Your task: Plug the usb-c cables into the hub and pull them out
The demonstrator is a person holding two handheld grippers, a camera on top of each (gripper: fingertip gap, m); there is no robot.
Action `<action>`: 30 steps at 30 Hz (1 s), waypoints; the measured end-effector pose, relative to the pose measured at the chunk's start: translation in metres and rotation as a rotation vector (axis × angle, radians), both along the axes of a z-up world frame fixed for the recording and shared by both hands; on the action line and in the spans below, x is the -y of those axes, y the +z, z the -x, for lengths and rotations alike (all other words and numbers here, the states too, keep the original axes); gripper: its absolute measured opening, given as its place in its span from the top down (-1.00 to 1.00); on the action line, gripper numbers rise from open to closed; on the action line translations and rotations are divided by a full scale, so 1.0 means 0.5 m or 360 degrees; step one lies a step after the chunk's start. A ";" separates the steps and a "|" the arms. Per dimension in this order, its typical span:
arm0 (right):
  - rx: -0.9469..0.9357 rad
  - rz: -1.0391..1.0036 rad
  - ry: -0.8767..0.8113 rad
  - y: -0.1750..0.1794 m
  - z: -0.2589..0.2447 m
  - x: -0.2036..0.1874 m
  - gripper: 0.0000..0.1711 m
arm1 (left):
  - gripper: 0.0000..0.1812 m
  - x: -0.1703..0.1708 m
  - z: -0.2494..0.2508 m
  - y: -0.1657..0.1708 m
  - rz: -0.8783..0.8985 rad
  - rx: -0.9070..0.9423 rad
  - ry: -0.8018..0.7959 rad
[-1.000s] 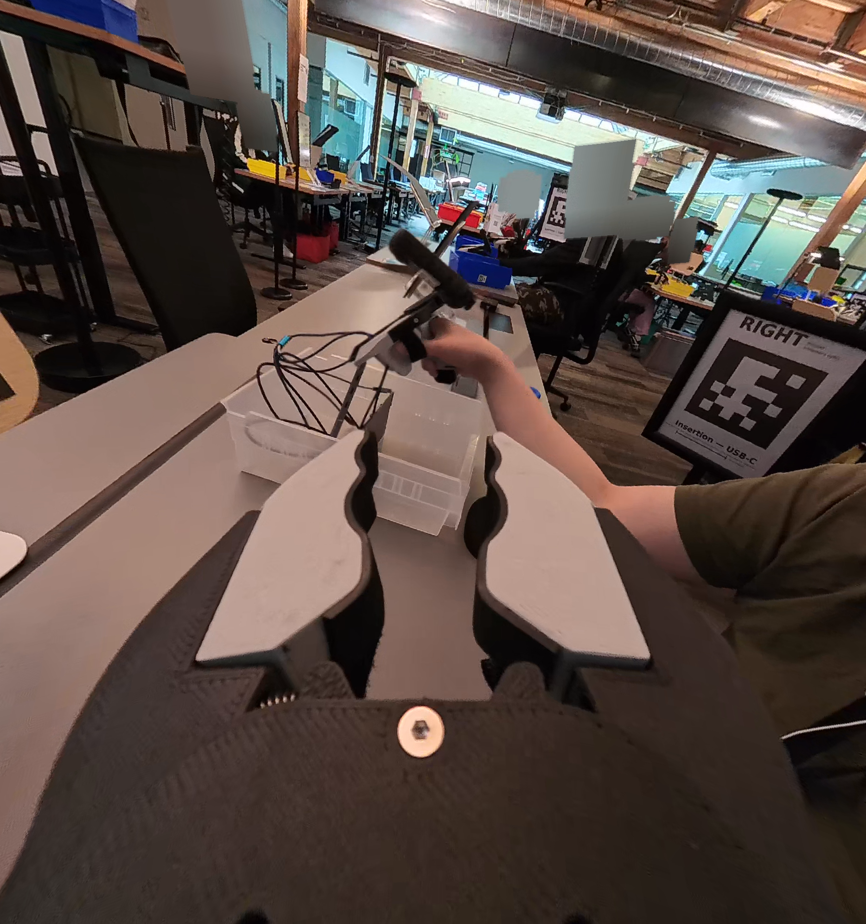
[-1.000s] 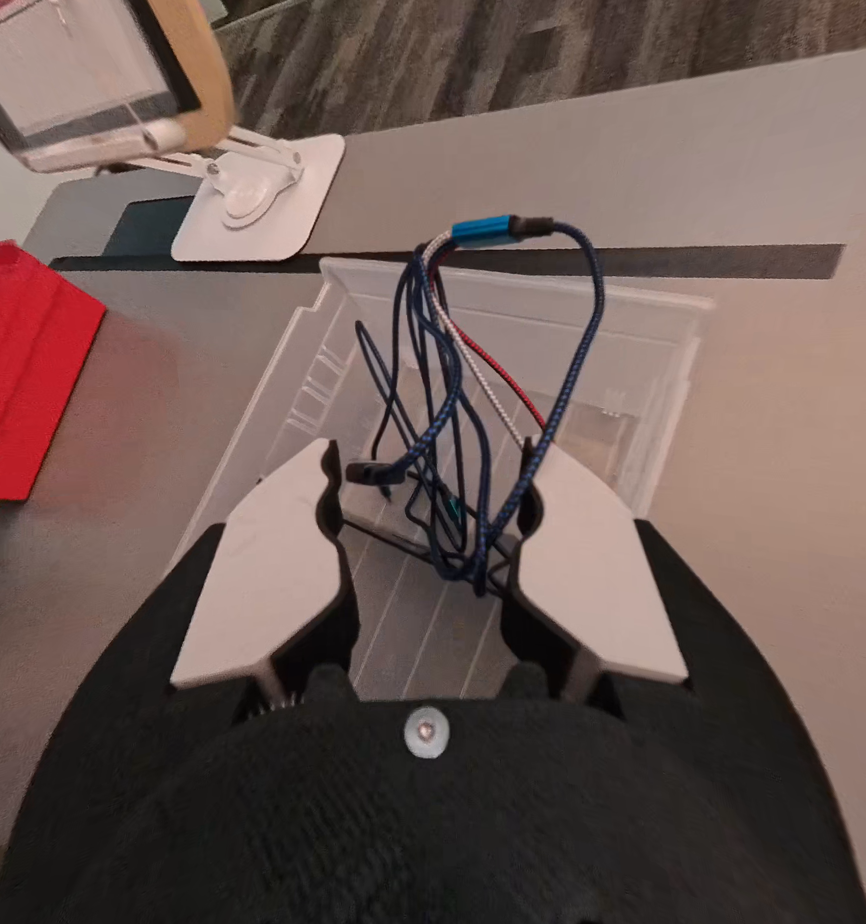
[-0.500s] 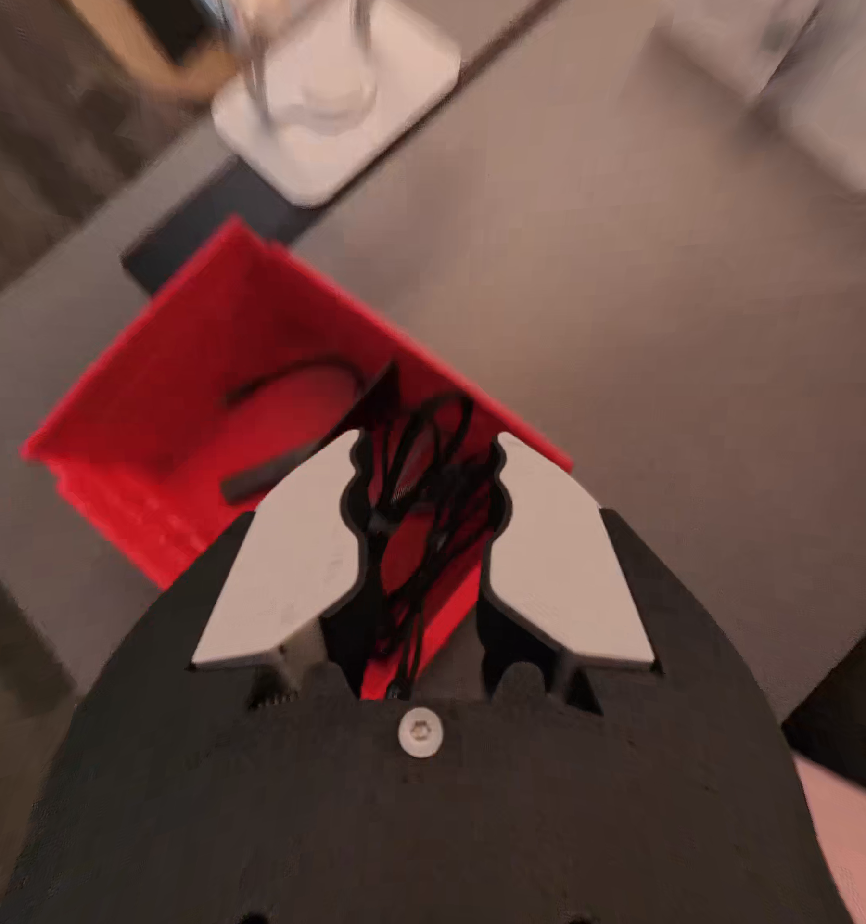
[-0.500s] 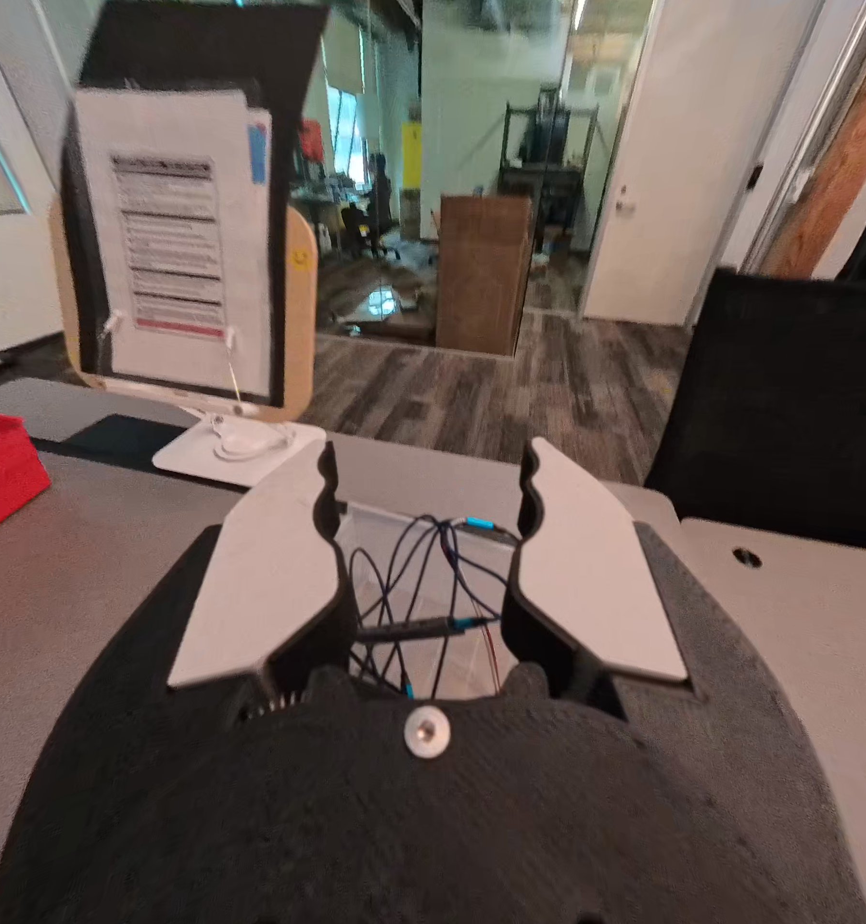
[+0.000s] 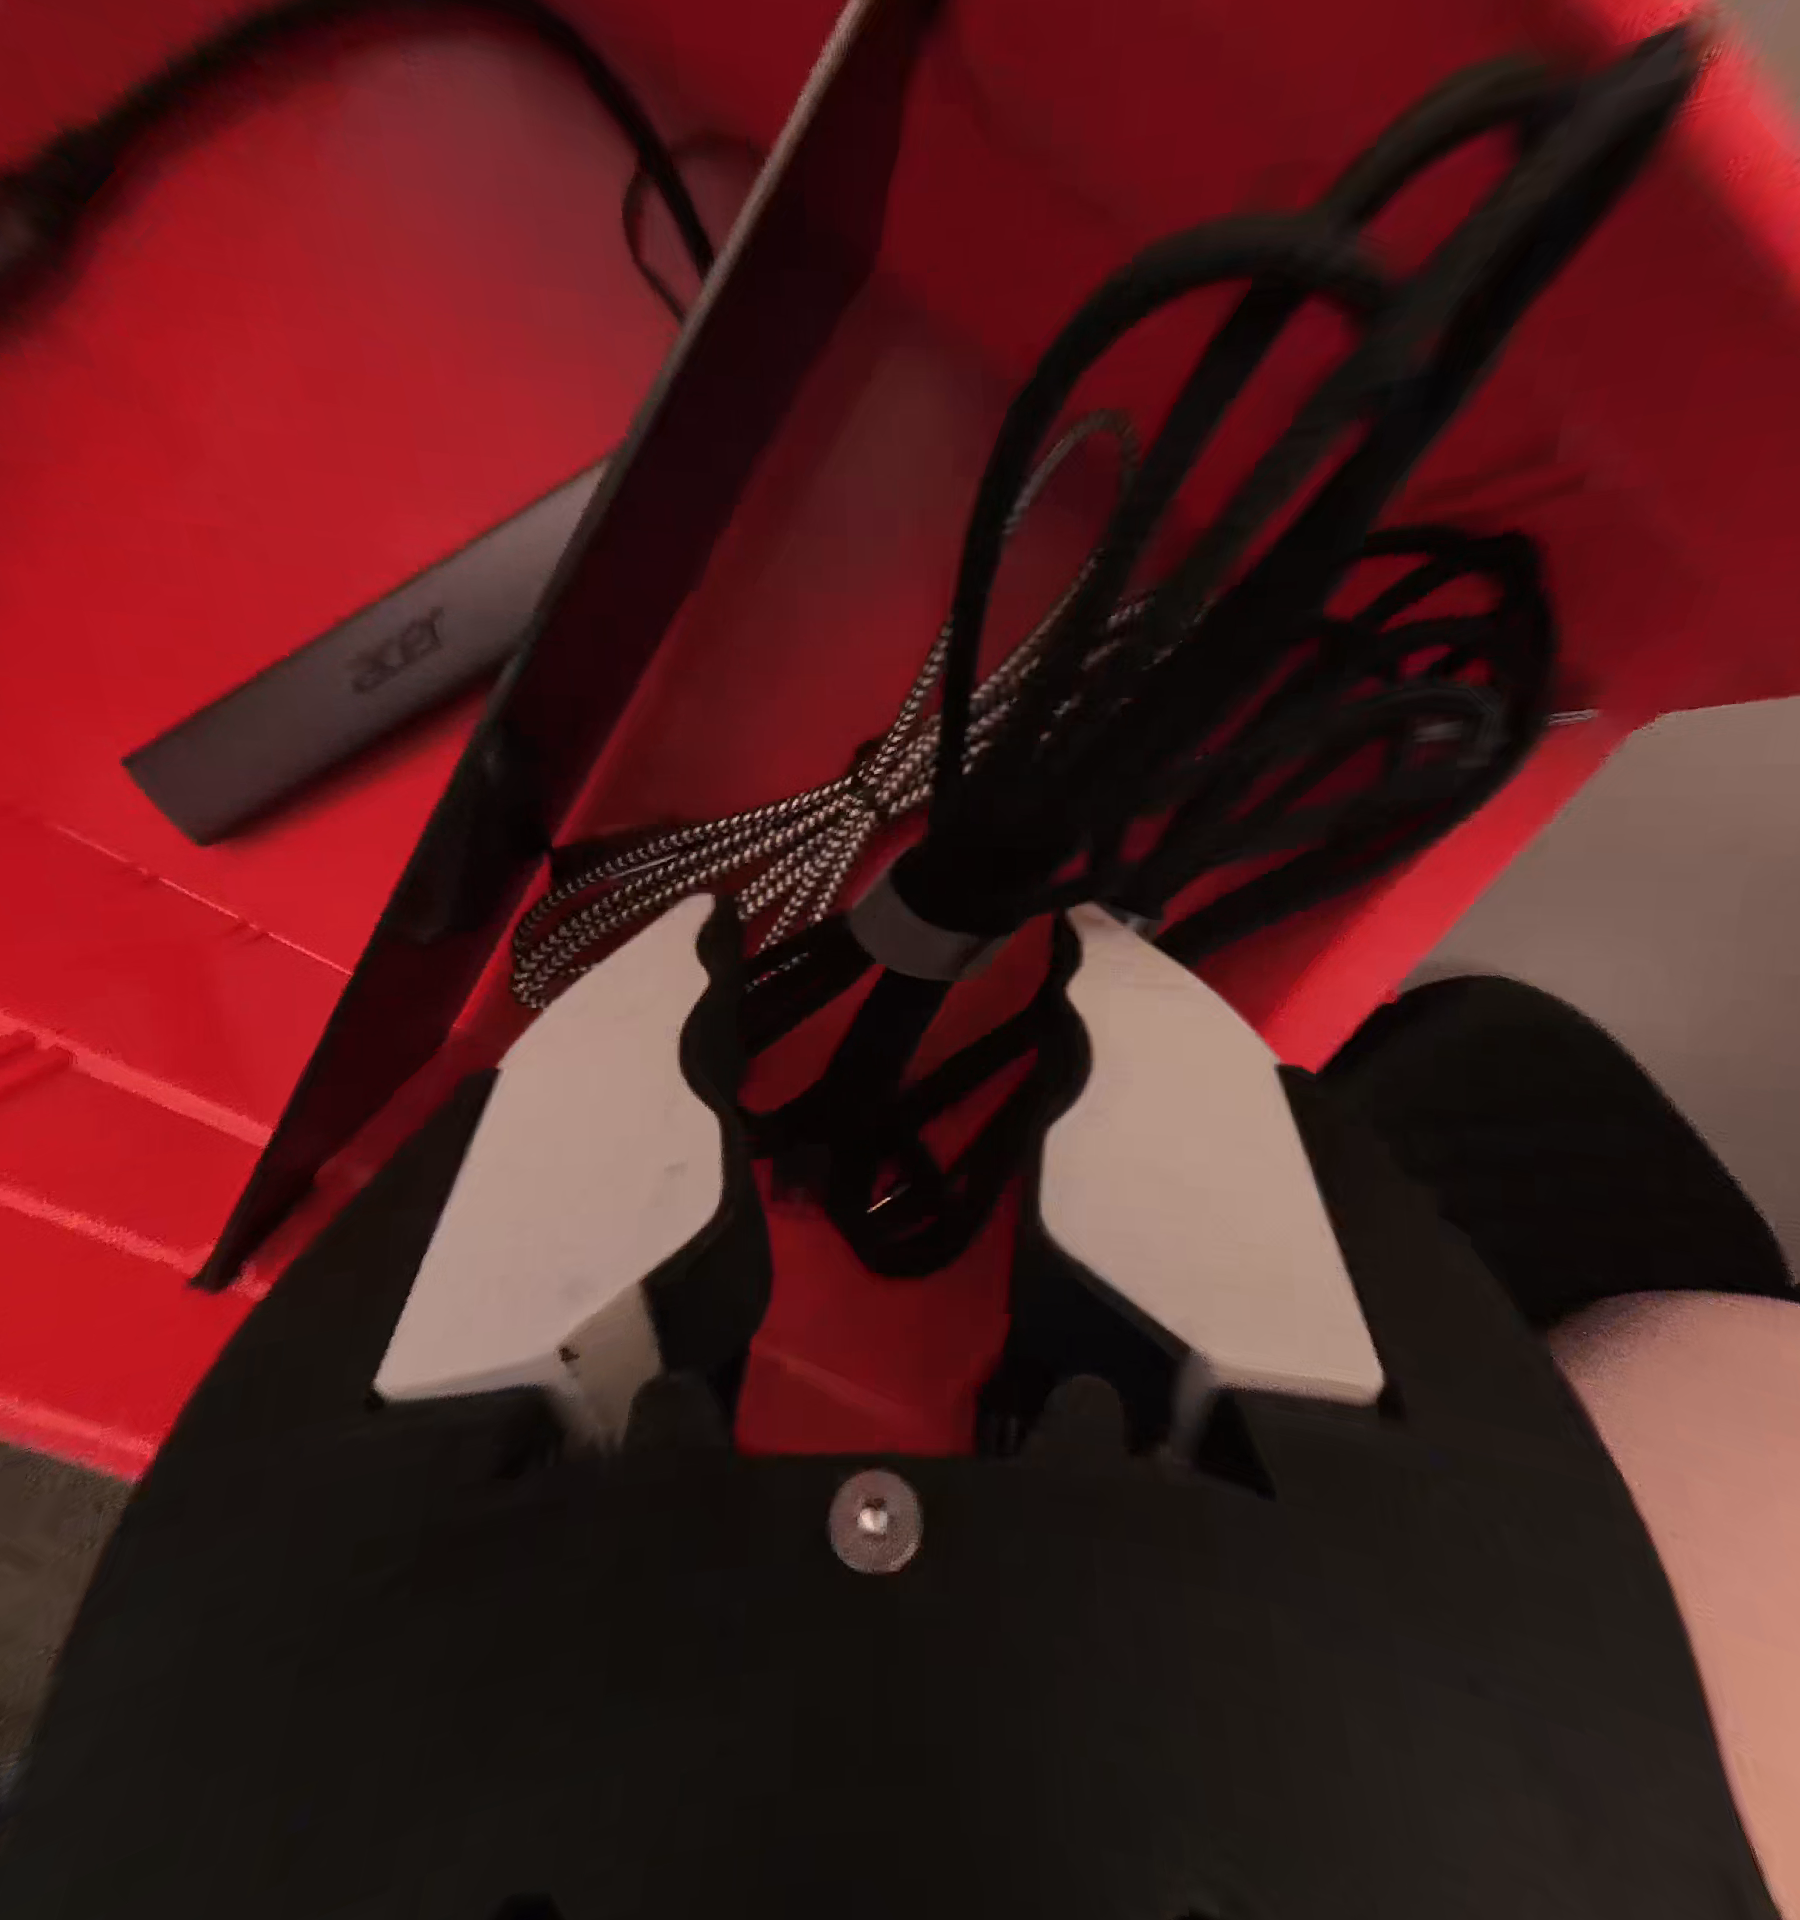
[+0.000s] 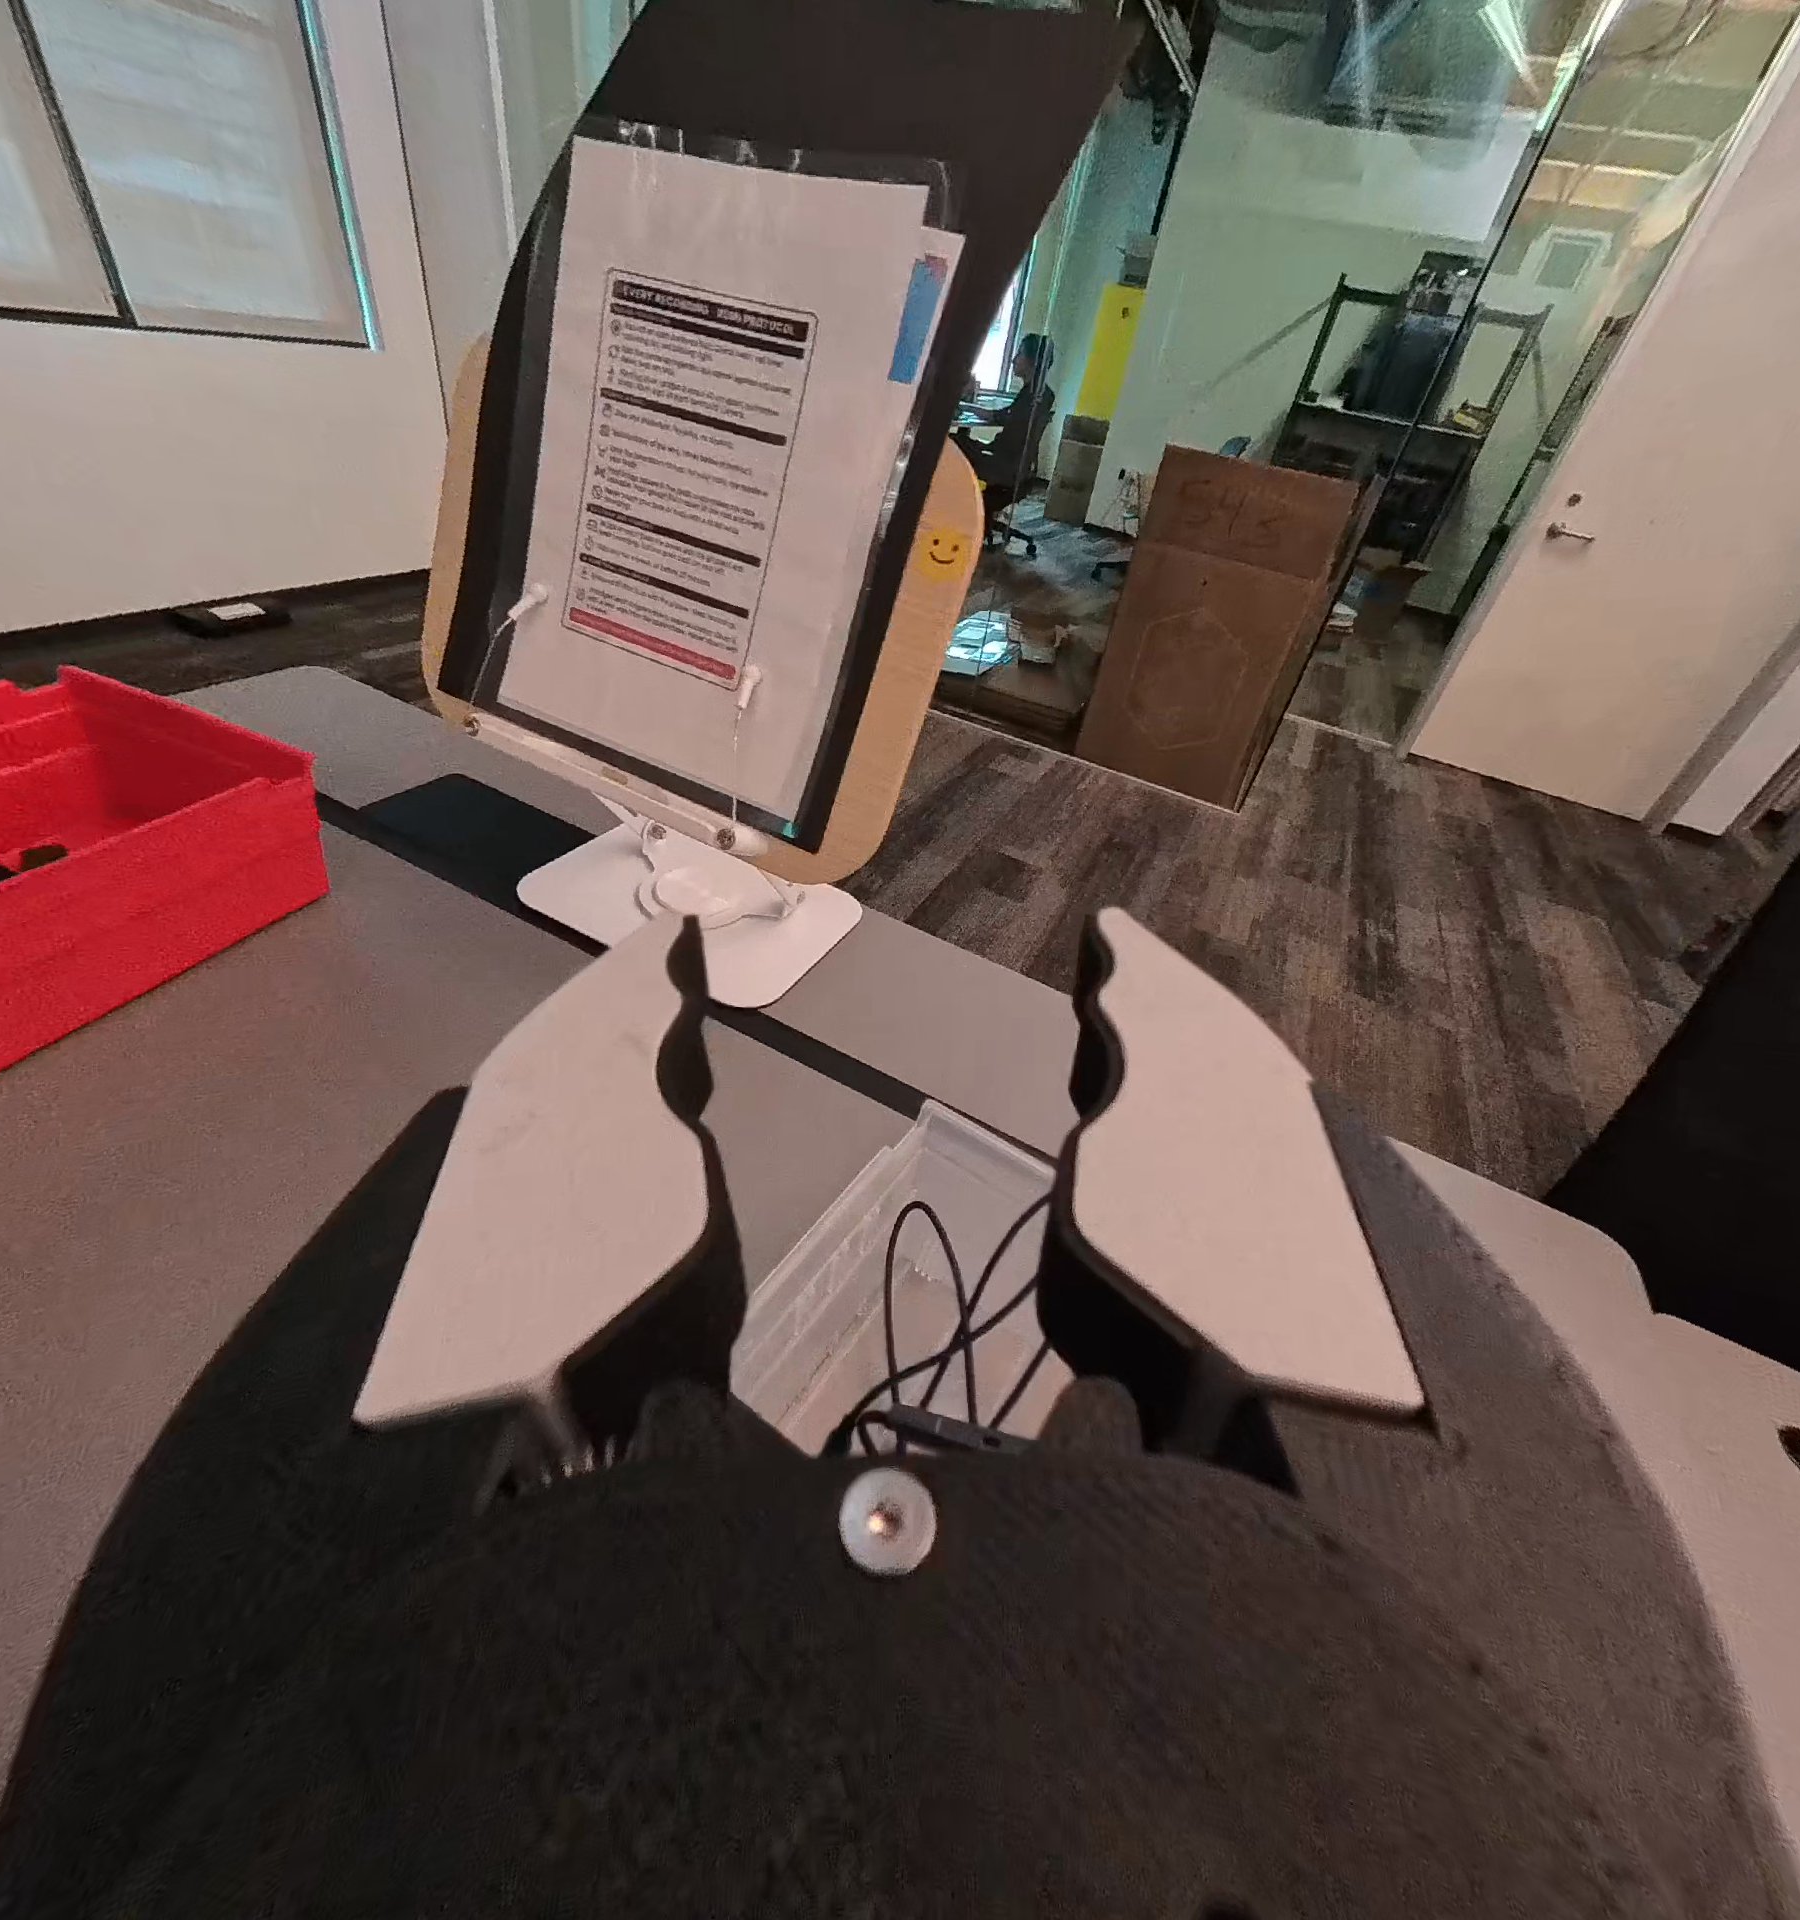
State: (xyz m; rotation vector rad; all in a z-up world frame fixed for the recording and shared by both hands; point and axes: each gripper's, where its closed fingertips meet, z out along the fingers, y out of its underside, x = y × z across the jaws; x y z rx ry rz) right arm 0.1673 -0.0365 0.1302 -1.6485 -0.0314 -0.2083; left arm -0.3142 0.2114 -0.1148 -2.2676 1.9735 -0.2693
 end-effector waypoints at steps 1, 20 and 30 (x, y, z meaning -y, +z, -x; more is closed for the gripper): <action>-0.0013 -0.0002 0.0019 -0.002 0.003 -0.003 0.19 | 0.49 0.000 0.004 -0.012 0.0021 -0.0051 -0.0012; 0.0115 0.0069 0.0084 -0.001 0.056 -0.026 0.25 | 0.73 0.238 -0.169 0.315 0.0321 0.0870 -0.0336; 0.0169 0.0108 0.0073 -0.008 0.052 -0.026 0.26 | 0.75 0.428 -0.407 0.002 0.0443 0.0028 -0.0728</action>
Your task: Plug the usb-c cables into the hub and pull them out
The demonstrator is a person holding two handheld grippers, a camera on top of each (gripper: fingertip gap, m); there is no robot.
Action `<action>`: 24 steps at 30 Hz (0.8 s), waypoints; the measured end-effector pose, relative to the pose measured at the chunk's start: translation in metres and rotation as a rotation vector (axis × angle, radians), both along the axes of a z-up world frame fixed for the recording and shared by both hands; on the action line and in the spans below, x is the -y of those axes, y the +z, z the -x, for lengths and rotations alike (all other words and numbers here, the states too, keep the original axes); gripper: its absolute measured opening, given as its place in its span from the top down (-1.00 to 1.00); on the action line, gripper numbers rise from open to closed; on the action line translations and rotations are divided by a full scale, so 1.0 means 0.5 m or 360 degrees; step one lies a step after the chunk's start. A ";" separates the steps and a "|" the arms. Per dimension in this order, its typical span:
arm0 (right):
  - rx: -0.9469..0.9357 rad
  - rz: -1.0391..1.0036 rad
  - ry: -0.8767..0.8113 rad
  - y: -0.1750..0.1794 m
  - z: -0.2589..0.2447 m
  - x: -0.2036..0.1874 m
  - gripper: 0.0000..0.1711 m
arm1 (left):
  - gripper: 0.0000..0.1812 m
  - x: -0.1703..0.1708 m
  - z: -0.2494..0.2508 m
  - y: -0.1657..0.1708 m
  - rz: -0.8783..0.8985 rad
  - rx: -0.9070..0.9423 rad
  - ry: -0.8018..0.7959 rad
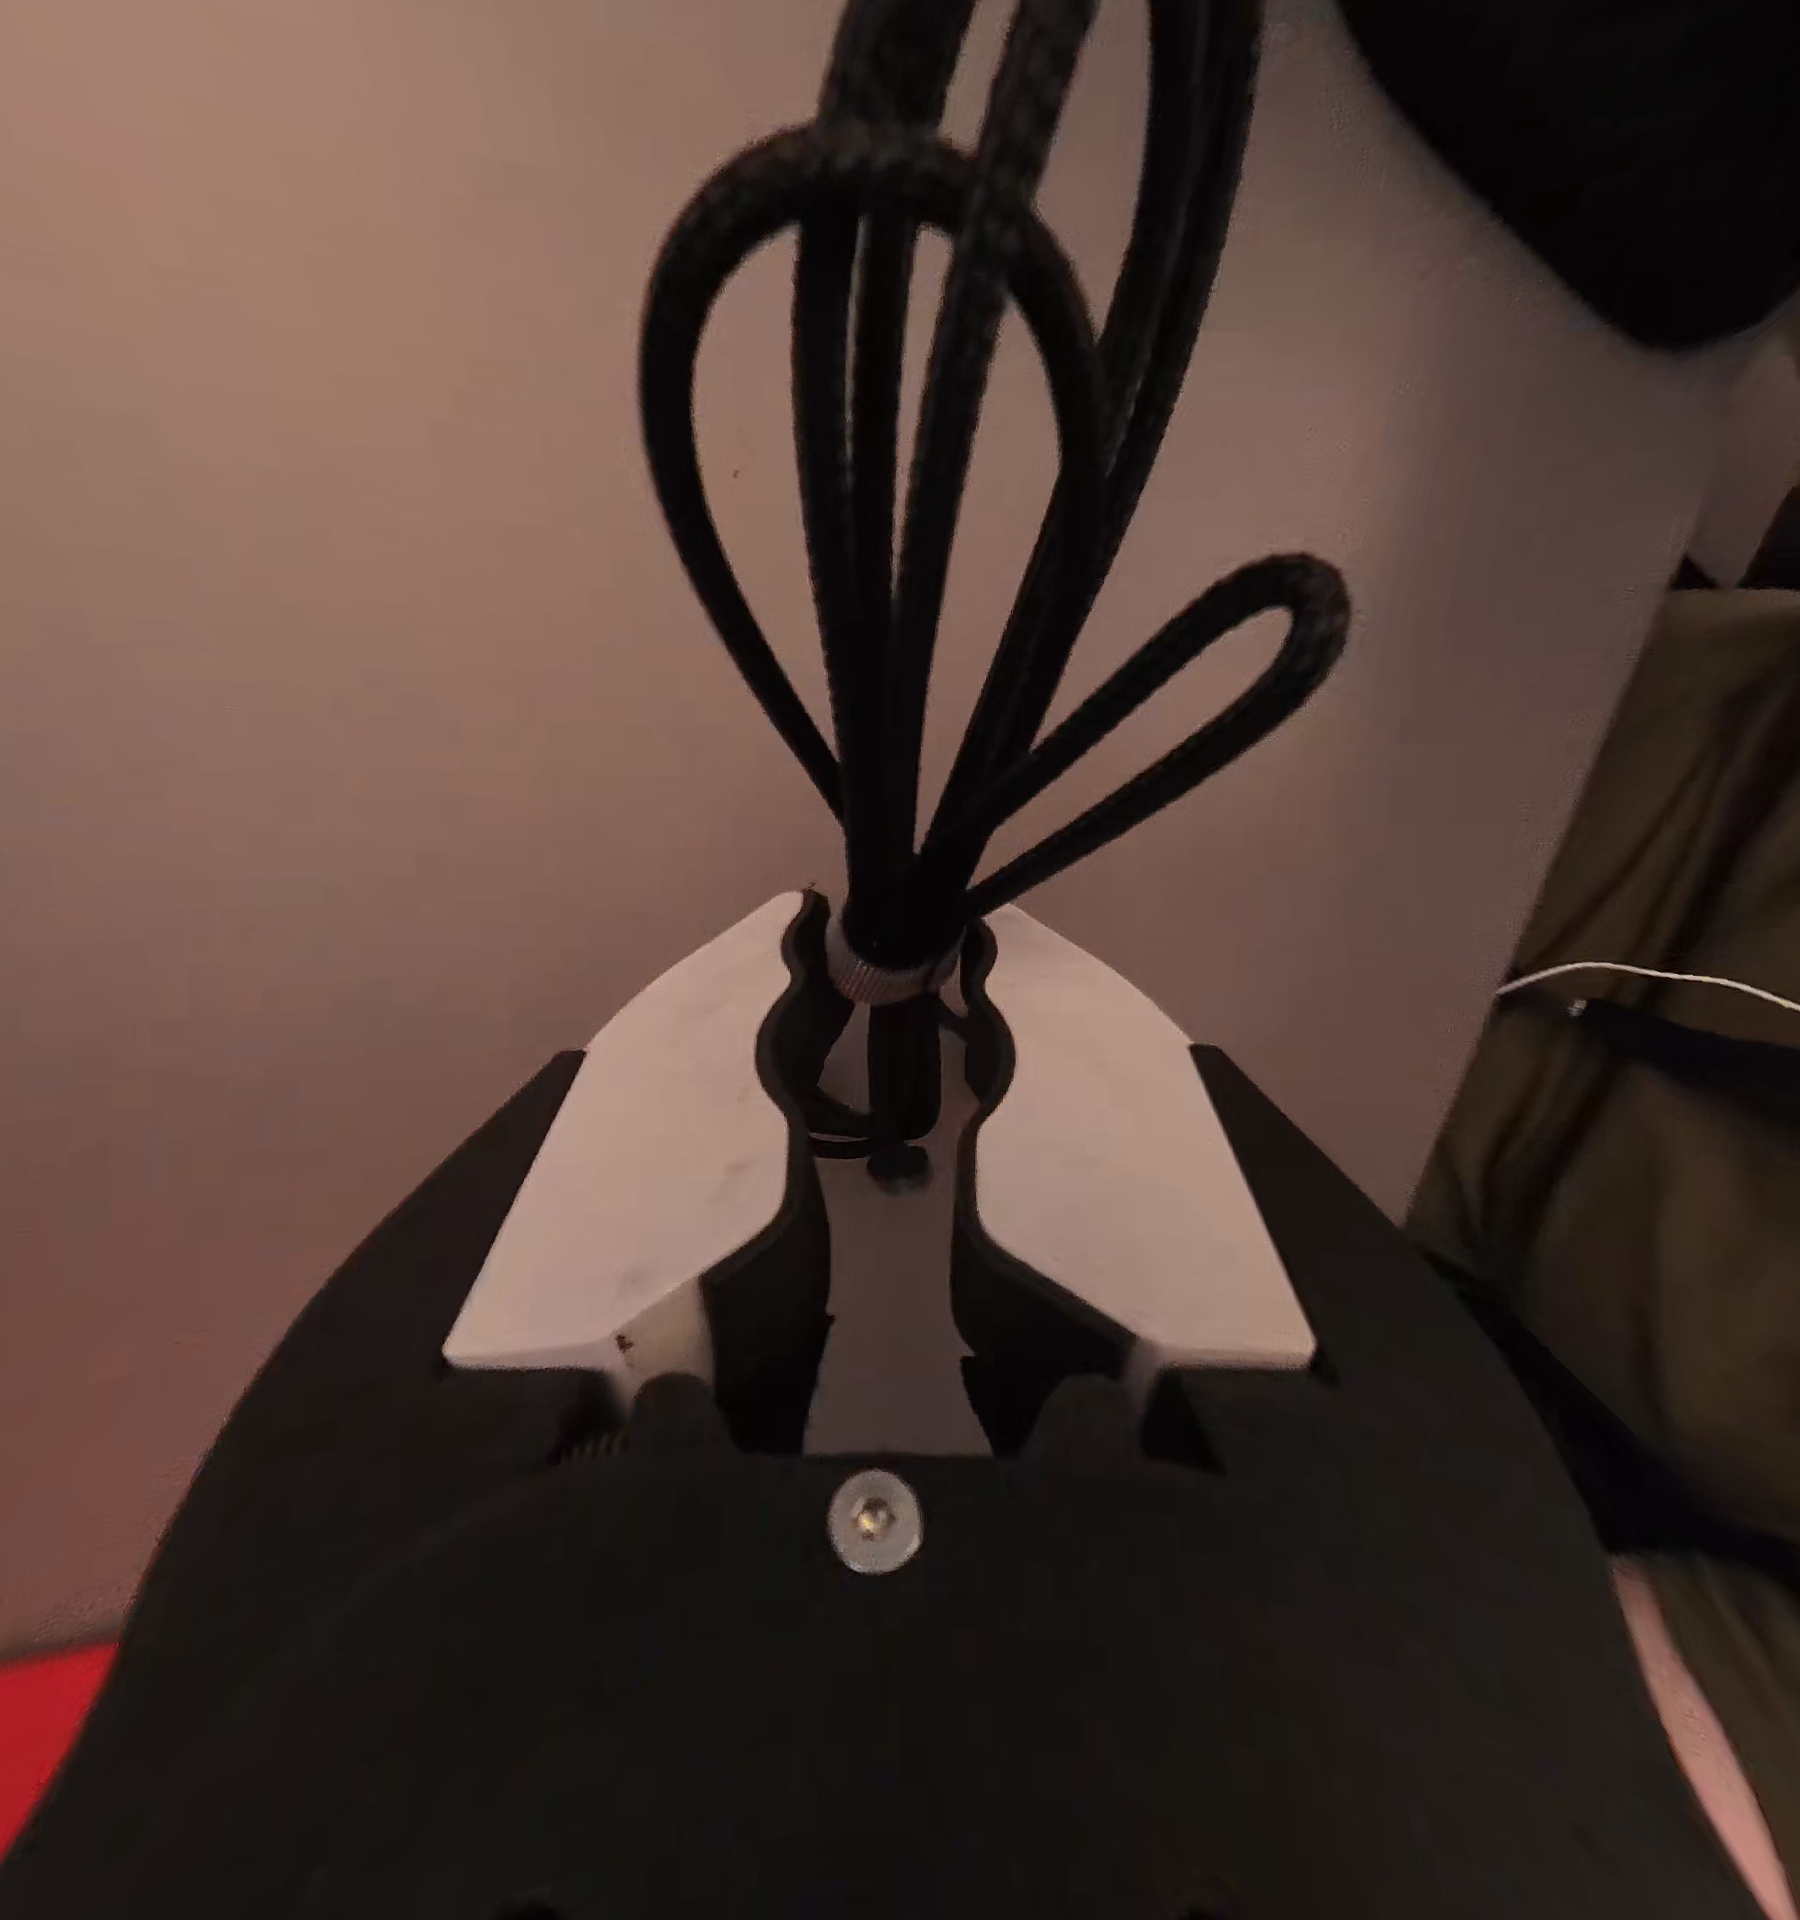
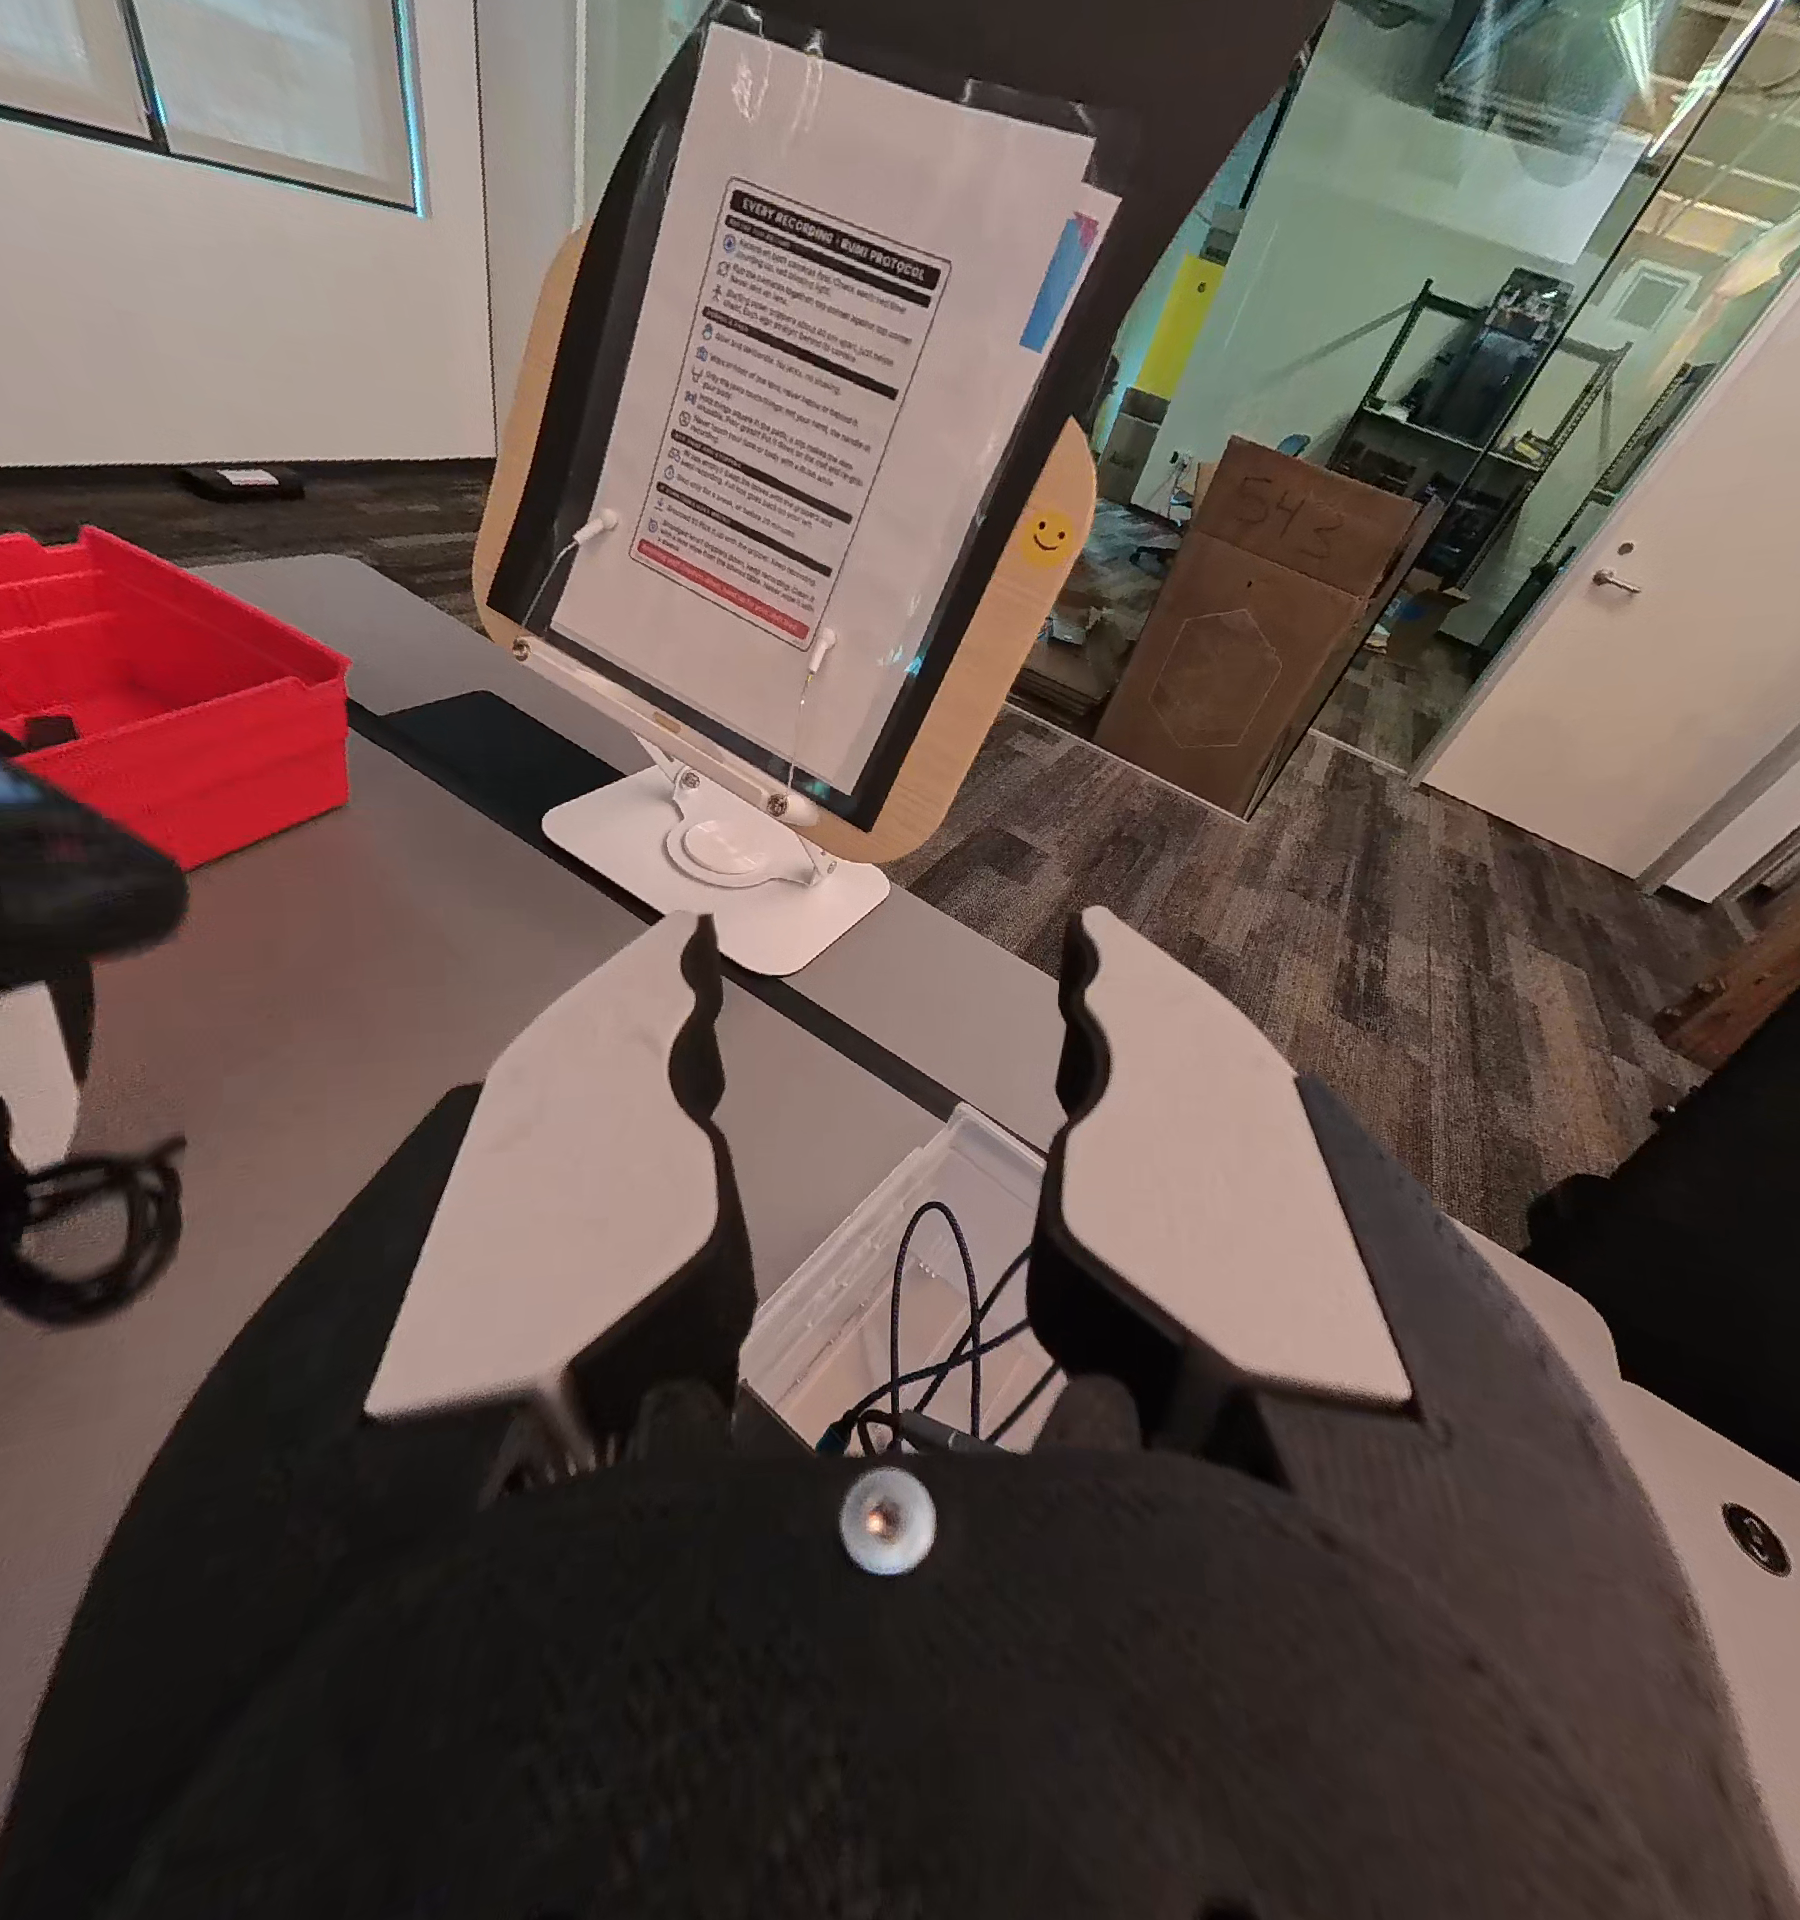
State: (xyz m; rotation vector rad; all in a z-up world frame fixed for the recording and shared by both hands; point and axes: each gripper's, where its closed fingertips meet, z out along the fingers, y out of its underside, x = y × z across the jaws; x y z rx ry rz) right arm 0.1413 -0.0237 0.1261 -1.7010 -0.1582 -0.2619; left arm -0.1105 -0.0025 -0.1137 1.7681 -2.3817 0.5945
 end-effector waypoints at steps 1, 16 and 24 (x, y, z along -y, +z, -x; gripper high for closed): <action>-0.0009 -0.0008 -0.0001 0.001 -0.003 0.002 0.25 | 0.75 0.011 -0.006 -0.019 -0.0002 -0.0016 -0.0035; -0.0039 -0.0047 -0.0050 0.011 -0.033 0.031 0.26 | 0.52 -0.088 -0.013 0.168 -0.0061 0.0605 0.0108; -0.0130 -0.0080 -0.0145 0.003 -0.092 0.053 0.26 | 0.43 -0.507 0.117 0.247 -0.1205 0.1003 0.0138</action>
